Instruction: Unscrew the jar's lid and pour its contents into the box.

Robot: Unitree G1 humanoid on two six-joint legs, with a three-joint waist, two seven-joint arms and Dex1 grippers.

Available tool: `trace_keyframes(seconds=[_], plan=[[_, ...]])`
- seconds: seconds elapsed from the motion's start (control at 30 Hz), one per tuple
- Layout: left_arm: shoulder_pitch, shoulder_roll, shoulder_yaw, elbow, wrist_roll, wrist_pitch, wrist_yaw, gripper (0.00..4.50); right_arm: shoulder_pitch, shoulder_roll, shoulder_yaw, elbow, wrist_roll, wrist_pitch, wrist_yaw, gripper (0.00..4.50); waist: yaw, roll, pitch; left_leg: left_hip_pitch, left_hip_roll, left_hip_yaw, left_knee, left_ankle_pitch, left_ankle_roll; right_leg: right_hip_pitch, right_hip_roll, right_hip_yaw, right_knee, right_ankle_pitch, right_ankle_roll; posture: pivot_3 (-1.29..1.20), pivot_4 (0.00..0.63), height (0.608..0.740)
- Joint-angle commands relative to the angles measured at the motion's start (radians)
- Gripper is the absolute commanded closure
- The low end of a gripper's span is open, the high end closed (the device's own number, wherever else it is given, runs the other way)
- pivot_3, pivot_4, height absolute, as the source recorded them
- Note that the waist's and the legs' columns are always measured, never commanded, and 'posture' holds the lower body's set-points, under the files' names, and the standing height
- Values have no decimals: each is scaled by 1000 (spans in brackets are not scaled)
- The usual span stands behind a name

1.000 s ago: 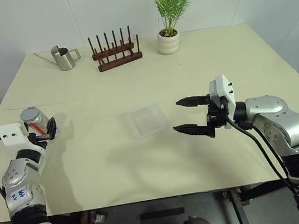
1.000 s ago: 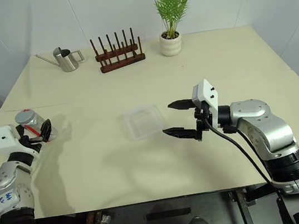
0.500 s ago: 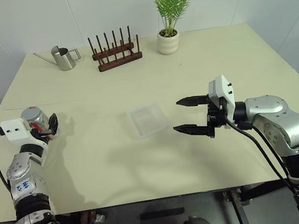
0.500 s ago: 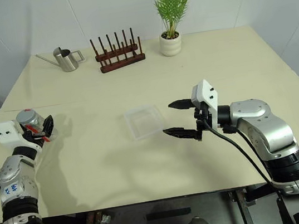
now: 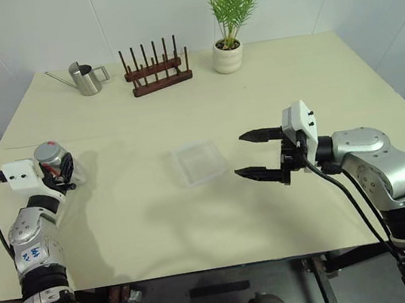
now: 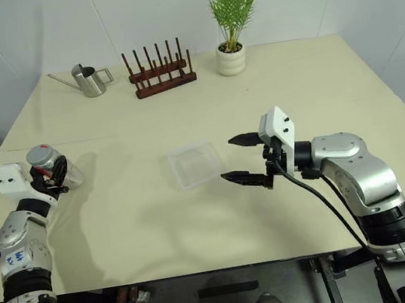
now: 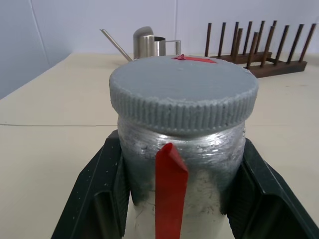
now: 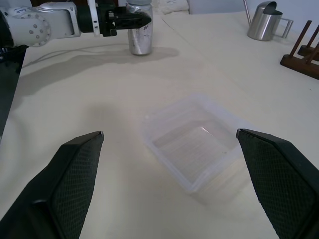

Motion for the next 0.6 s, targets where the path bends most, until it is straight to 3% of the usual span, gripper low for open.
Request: trace_keyframes(seconds=[0.03, 0.33, 0.6], plan=[[26, -6, -39, -180, -40, 66, -49, 2459, -40, 4, -19, -40, 4, -9, -21, 0, 0, 0, 0, 0, 0, 0, 0, 0, 0, 0, 0, 0, 0, 0, 0, 0, 150, 740], [11, 2, -215, -486, -131, 298, -279, 2459, -87, 57, -23, -156, 4, 91, -191, 0, -1, 0, 0, 0, 0, 0, 1, 0, 0, 0, 0, 0, 1, 0, 0, 0, 150, 740], [-112, -5, -350, -489, -164, 369, -534, 2459, -105, 185, -25, -400, 69, 334, -475, 0, -3, 0, 0, 0, 0, 0, 1, 0, -1, 0, 1, 1, 1, 0, 0, 0, 150, 740]])
